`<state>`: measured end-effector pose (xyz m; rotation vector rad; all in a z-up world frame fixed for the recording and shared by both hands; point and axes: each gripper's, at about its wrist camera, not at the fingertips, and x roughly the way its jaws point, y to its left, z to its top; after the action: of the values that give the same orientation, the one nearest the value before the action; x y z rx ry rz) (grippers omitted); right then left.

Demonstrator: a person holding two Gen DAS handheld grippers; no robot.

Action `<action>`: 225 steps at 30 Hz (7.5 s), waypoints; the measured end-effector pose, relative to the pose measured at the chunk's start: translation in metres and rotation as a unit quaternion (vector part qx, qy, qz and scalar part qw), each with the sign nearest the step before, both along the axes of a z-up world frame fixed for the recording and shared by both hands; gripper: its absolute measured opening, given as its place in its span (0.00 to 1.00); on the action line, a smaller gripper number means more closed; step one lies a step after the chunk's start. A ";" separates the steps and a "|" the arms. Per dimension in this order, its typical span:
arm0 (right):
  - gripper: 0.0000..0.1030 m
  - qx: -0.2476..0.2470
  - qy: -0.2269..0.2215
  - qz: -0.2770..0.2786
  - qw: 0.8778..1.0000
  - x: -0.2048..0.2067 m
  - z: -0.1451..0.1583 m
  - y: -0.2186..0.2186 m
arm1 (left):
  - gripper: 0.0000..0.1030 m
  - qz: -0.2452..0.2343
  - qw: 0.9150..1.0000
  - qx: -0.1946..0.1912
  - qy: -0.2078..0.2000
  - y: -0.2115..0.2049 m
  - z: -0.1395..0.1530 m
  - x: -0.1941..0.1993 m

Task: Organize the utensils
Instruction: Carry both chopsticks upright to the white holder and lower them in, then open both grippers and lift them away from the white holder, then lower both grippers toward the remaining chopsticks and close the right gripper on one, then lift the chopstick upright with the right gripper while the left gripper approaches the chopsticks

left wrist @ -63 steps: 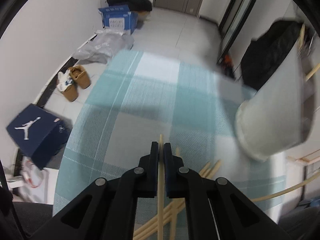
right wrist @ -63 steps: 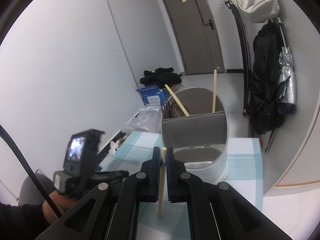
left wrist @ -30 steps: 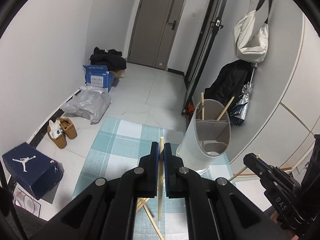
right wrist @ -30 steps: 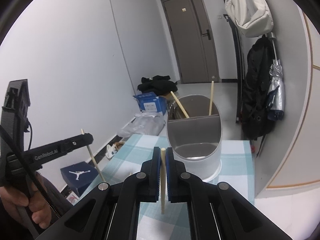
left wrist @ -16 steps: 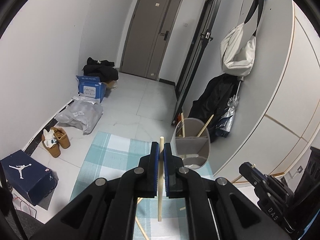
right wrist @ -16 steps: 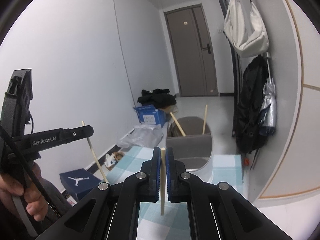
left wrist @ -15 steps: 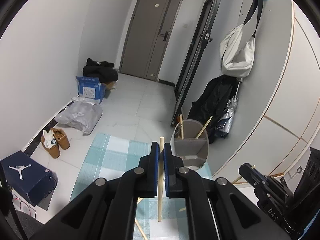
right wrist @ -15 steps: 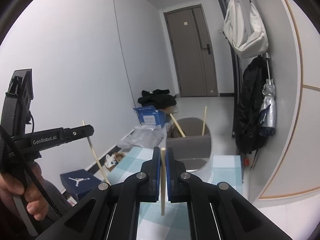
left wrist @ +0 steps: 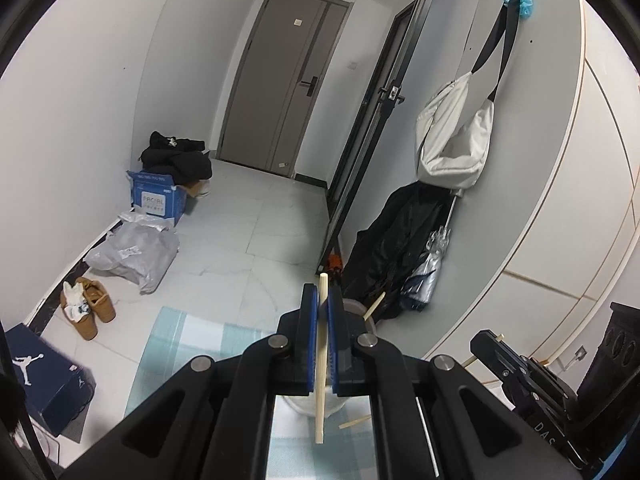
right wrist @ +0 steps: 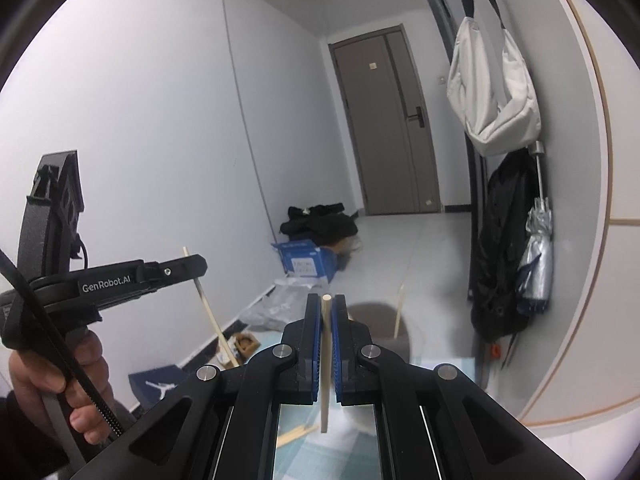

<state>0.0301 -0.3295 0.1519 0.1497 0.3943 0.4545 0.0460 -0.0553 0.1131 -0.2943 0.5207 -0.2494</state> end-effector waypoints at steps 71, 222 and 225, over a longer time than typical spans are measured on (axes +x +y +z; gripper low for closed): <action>0.35 -0.042 0.137 0.044 0.989 0.163 -0.062 0.004 | 0.38 -0.069 0.993 -0.008 0.091 -0.004 -0.045 0.098; 0.05 -0.038 0.230 0.093 0.968 0.063 -0.143 0.107 | 0.99 0.047 0.963 0.076 0.253 0.090 -0.189 0.024; 0.05 -0.002 0.216 0.077 0.973 0.057 -0.137 0.081 | 0.99 -0.029 0.953 0.130 0.272 0.059 -0.197 0.023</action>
<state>0.0876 -0.2481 0.0153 0.2157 0.8392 0.5743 0.0691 0.0039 -0.0843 -0.0854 1.0989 -0.1522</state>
